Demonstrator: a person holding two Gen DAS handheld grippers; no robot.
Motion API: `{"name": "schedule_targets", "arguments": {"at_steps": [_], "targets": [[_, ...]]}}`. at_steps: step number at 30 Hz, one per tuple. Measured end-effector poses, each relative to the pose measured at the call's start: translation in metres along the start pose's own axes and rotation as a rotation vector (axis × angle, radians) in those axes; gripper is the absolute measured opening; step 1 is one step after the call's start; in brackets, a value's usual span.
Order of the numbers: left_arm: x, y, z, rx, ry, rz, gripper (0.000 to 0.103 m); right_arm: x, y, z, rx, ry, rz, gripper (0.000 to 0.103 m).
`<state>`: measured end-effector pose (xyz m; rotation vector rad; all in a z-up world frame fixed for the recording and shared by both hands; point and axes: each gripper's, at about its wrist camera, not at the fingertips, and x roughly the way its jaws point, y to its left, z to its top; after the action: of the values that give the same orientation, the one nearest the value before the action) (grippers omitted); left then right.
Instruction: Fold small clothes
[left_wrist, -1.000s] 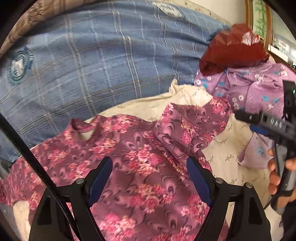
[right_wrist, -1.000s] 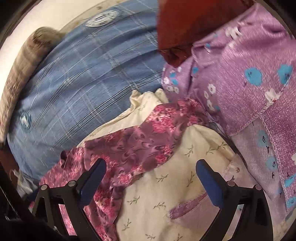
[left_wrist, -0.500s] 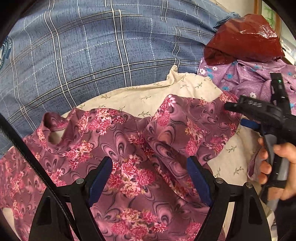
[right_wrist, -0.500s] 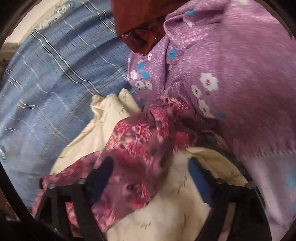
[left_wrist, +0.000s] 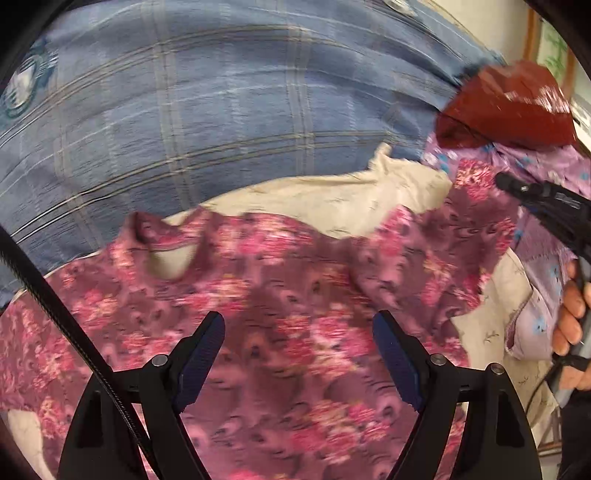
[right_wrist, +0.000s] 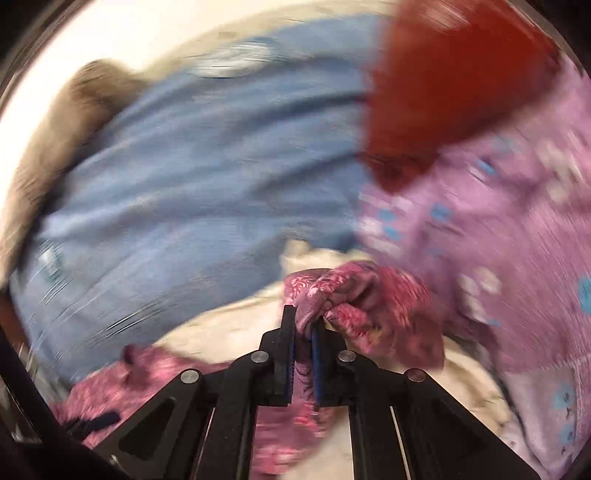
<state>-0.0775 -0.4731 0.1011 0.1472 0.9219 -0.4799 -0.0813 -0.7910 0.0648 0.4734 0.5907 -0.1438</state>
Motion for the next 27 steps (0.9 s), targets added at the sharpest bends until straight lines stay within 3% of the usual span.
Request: {"name": "schedule_targets", "arguments": {"at_steps": [5, 7, 10, 13, 17, 21, 27], "targets": [[-0.034, 0.053, -0.013, -0.101, -0.045, 0.062, 0.082, -0.002, 0.090, -0.015, -0.209, 0.054, 0.252, 0.006], [-0.049, 0.079, -0.026, -0.168, -0.067, 0.081, 0.082, 0.002, 0.123, -0.033, -0.291, 0.110, 0.329, 0.006], [-0.065, 0.109, -0.044, -0.255, -0.078, 0.108, 0.082, 0.021, 0.169, -0.077, -0.410, 0.260, 0.430, 0.009], [-0.074, 0.132, -0.056, -0.323, -0.074, 0.128, 0.082, 0.041, 0.194, -0.120, -0.500, 0.403, 0.435, 0.022], [-0.081, 0.132, -0.060, -0.333, -0.067, 0.112, 0.082, 0.041, 0.199, -0.146, -0.528, 0.455, 0.445, 0.046], [-0.082, 0.115, -0.050, -0.274, -0.067, 0.055, 0.082, 0.019, 0.184, -0.140, -0.482, 0.425, 0.446, 0.047], [-0.061, 0.067, -0.017, -0.180, -0.001, 0.003, 0.082, 0.002, 0.164, -0.131, -0.447, 0.400, 0.387, 0.048]]}}
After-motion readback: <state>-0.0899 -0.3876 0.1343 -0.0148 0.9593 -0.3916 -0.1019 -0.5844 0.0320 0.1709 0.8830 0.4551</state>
